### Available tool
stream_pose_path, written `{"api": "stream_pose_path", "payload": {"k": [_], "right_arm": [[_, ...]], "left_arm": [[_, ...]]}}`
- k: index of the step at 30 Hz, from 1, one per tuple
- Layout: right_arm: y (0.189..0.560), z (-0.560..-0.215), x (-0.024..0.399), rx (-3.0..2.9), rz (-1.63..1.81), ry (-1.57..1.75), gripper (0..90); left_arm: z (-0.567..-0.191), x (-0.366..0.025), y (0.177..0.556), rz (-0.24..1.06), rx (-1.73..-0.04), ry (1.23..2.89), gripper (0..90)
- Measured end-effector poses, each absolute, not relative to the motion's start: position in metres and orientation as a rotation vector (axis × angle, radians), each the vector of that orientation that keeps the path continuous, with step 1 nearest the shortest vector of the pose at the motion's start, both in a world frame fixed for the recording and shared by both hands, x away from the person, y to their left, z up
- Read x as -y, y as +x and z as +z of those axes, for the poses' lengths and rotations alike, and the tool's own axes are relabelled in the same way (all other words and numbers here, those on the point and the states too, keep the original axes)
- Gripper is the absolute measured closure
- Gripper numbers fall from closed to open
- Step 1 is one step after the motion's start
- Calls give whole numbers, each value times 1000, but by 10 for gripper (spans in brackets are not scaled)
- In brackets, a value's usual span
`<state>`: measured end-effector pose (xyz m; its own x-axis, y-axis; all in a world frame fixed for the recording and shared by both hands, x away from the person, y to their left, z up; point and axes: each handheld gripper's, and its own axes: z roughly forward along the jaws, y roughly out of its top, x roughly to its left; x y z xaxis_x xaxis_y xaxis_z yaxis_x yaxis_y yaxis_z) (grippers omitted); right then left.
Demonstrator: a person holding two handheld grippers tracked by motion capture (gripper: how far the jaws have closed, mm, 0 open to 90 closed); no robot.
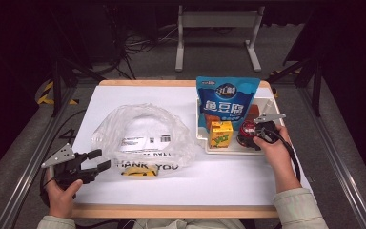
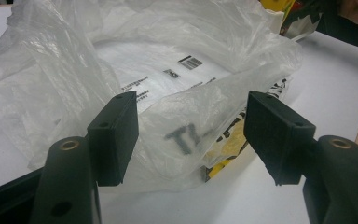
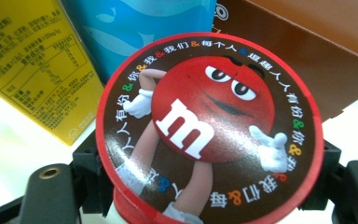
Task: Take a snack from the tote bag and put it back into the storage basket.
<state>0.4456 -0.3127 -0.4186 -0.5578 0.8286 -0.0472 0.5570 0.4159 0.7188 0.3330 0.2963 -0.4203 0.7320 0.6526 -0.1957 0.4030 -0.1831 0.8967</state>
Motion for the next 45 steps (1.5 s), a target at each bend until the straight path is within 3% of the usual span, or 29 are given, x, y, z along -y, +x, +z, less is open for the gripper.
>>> {"api": "stream_pose_path", "payload": {"k": [6,22,31,45], "right_arm": [[445,-417,313,-2271,881,1213,171],[428,-391,316,-2175,992,1174,77],[400,-365,313,-2113,1149,1058,54],[360,-358,297,-2119,1383,861,54]], "left_arm": [[-420,-297,333,278,-823,1811,359],[-419,-295,333,279,-818,1820,358],[-417,-294,331,279,-814,1818,358],[-416,-293,327,273,-794,1821,356]]}}
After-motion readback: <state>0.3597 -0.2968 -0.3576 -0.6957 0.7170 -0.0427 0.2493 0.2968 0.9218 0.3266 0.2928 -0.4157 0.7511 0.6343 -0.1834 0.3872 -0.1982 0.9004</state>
